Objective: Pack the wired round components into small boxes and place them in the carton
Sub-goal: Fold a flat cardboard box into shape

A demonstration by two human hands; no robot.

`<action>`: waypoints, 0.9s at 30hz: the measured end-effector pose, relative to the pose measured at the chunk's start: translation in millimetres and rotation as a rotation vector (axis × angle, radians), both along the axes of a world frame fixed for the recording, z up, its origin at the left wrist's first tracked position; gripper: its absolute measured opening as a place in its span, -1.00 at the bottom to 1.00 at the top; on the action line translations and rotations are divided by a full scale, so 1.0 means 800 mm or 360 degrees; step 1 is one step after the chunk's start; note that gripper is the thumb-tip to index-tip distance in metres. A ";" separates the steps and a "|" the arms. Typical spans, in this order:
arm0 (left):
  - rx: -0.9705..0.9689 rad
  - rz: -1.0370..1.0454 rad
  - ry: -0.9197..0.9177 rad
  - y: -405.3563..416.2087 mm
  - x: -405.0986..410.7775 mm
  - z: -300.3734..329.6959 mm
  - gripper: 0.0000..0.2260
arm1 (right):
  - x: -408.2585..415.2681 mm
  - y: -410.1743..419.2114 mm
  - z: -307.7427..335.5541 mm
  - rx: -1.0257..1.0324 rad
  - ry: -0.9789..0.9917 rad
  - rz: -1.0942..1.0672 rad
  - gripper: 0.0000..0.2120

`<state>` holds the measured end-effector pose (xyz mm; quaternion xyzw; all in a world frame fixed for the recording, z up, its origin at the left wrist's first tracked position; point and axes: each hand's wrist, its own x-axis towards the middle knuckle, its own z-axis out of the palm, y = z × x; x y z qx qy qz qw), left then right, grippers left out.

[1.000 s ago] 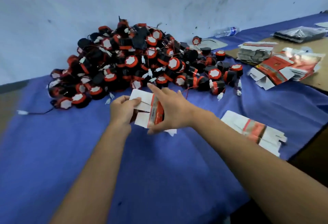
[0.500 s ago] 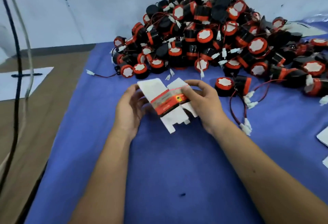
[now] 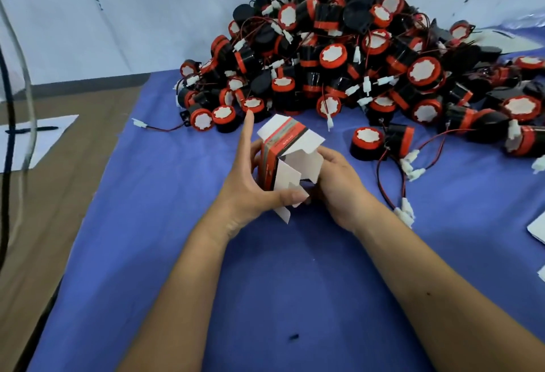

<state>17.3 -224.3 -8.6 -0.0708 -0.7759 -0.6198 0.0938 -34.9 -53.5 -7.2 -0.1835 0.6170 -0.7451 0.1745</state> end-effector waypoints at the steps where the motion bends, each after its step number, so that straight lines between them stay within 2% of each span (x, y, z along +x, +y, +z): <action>1: 0.0031 0.0020 0.0001 0.001 0.000 0.001 0.30 | 0.000 0.001 0.002 -0.0058 -0.0019 0.0099 -0.75; 3: 0.0244 0.0067 -0.0020 0.002 -0.001 0.003 0.25 | -0.001 0.001 0.003 -0.0138 -0.0065 0.0207 -0.68; 5: 0.0590 0.0079 -0.0057 0.004 -0.003 0.006 0.13 | -0.002 -0.002 0.002 -0.0126 -0.0088 0.0179 -0.53; 9: 0.1011 0.0133 -0.0169 0.007 -0.003 0.014 -0.07 | 0.002 -0.005 -0.003 -0.0079 0.0074 0.0248 -0.41; 13: 0.1144 0.0224 -0.0224 0.008 0.002 0.020 -0.28 | 0.006 -0.006 -0.004 -0.0134 0.0123 0.0397 -0.34; 17: 0.1089 0.0244 -0.0253 0.018 0.001 0.019 -0.41 | 0.009 -0.012 -0.004 0.0009 0.0300 0.0079 -0.39; 20: 0.1248 0.0184 -0.0303 0.023 0.002 0.019 -0.40 | 0.012 -0.014 -0.008 0.0190 0.0584 -0.0219 -0.40; 23: 0.1468 0.0093 -0.0365 0.018 0.007 0.022 -0.29 | 0.014 -0.016 -0.010 0.0351 0.0881 -0.0408 -0.52; 26: 0.1471 0.0140 -0.0341 0.019 0.009 0.026 -0.15 | 0.013 -0.018 -0.012 0.0479 0.1029 -0.0506 -0.56; 27: 0.1456 0.0189 -0.0326 0.022 0.008 0.028 -0.16 | 0.014 -0.019 -0.012 0.0491 0.1032 -0.0505 -0.55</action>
